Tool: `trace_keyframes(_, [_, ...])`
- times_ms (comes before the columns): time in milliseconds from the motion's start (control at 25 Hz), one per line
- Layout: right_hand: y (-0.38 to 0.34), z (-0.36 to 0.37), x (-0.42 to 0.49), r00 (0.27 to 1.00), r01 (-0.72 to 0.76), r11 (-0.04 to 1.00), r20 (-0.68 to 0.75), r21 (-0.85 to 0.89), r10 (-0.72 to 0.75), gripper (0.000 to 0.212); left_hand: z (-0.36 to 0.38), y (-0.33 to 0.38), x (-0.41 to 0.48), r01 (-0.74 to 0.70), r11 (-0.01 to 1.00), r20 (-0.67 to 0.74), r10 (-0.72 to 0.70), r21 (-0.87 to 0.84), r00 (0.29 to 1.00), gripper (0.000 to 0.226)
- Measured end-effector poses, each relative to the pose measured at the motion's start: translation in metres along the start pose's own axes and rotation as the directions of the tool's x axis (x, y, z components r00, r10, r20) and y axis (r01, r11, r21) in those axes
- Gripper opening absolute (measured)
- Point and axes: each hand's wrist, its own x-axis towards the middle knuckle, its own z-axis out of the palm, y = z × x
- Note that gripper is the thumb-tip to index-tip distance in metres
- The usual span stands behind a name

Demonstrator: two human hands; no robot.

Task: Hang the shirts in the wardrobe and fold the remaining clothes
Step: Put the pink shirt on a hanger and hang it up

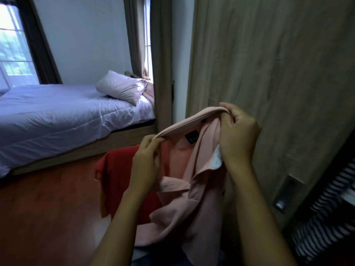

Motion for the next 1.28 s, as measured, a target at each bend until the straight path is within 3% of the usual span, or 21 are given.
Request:
trace_keyframes(160, [-0.019,-0.052,-0.015,0.997,0.013,0.999,-0.075,-0.046,-0.017,0.026,0.008,0.050,-0.015,0.027,0.993,-0.052,-0.033,-0.112,0.998,0.035])
trace_keyframes(240, [-0.020,-0.082,-0.022,0.992,-0.003,0.994,-0.124,-0.108,-0.010,0.026,0.007,0.068,-0.022,0.005,0.987,0.029,0.000,-0.161,1.000,0.049])
trace_keyframes(360, [-0.017,-0.135,-0.022,0.978,-0.061,0.975,-0.206,-0.214,0.016,0.025,0.001,0.098,-0.019,-0.107,0.958,0.182,0.159,-0.266,0.970,0.066])
trace_keyframes(440, [-0.017,-0.166,-0.020,0.977,-0.072,0.964,-0.213,-0.256,0.016,0.024,0.000,0.126,-0.011,-0.142,0.935,0.182,0.209,-0.326,0.961,0.066])
trace_keyframes(600, [-0.015,-0.212,-0.027,0.972,-0.078,0.935,-0.235,-0.346,-0.006,0.021,0.004,0.185,-0.004,-0.091,0.903,0.131,0.160,-0.419,0.978,0.059])
trace_keyframes(800, [-0.008,-0.281,-0.015,0.941,-0.156,0.916,-0.339,-0.370,0.023,0.016,0.035,0.244,0.003,-0.198,0.876,0.257,0.334,-0.440,0.907,0.057])
trace_keyframes(920, [0.001,-0.324,-0.014,0.943,-0.233,0.886,-0.315,-0.400,0.105,0.020,0.054,0.279,0.000,-0.225,0.855,0.289,0.389,-0.468,0.875,0.056])
trace_keyframes(1000, [0.003,-0.358,-0.009,0.951,-0.294,0.875,-0.206,-0.385,0.229,0.029,0.062,0.306,0.001,-0.261,0.821,0.298,0.452,-0.509,0.841,0.053])
trace_keyframes(1120, [0.000,-0.407,0.000,0.882,-0.471,0.863,-0.072,-0.182,0.466,0.039,0.070,0.353,0.003,-0.306,0.761,0.306,0.544,-0.572,0.781,0.050])
trace_keyframes(1200, [0.006,-0.437,0.008,0.867,-0.463,0.878,-0.267,-0.123,0.420,0.031,0.077,0.394,0.002,-0.335,0.721,0.312,0.603,-0.607,0.734,0.054])
trace_keyframes(1280, [0.016,-0.465,0.027,0.799,-0.384,0.887,-0.574,-0.259,0.178,0.020,0.088,0.431,0.001,-0.359,0.696,0.316,0.642,-0.622,0.698,0.056])
